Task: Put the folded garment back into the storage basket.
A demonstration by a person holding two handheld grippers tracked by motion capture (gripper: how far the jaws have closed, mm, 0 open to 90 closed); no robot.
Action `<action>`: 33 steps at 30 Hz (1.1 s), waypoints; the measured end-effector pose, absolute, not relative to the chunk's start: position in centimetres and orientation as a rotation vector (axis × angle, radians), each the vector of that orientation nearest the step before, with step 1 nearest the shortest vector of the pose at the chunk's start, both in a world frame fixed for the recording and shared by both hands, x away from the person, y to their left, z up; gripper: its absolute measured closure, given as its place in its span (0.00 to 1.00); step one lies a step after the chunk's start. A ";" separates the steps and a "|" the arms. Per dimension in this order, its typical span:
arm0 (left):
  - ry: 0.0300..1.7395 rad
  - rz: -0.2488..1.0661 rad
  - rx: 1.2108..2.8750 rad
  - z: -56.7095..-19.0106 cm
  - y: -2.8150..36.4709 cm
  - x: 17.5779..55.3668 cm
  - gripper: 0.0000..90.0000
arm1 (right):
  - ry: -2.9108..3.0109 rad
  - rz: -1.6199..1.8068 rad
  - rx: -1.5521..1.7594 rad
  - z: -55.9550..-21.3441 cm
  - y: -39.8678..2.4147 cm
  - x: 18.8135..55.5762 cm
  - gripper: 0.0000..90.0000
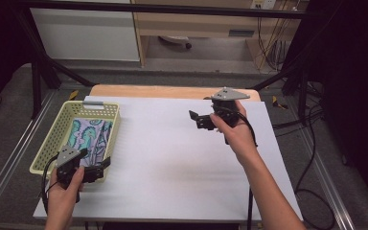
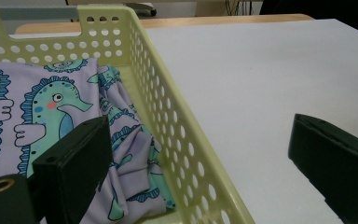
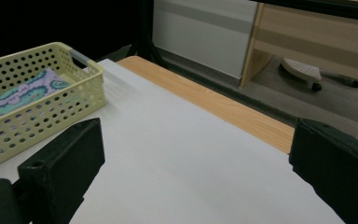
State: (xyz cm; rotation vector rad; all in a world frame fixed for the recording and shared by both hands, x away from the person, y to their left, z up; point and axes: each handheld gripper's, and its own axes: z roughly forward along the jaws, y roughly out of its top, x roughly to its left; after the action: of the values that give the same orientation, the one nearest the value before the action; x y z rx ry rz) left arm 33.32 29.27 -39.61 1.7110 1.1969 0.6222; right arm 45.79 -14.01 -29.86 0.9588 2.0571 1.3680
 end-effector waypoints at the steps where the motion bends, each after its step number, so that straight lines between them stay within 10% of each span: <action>1: 1.199 0.622 1.711 -39.6 29.3 33.3 0.07 | 2.046 1.369 0.964 -29.8 -14.5 45.8 0.04; 33: 1.210 0.621 1.708 -39.9 29.3 33.3 0.07 | 1.890 1.333 1.054 -30.1 -24.7 42.2 0.04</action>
State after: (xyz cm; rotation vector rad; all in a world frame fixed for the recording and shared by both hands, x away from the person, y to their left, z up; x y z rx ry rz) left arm 33.33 29.32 -39.86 1.7081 1.2102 0.6211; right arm 42.17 -24.68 -30.07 1.0545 1.8901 1.3334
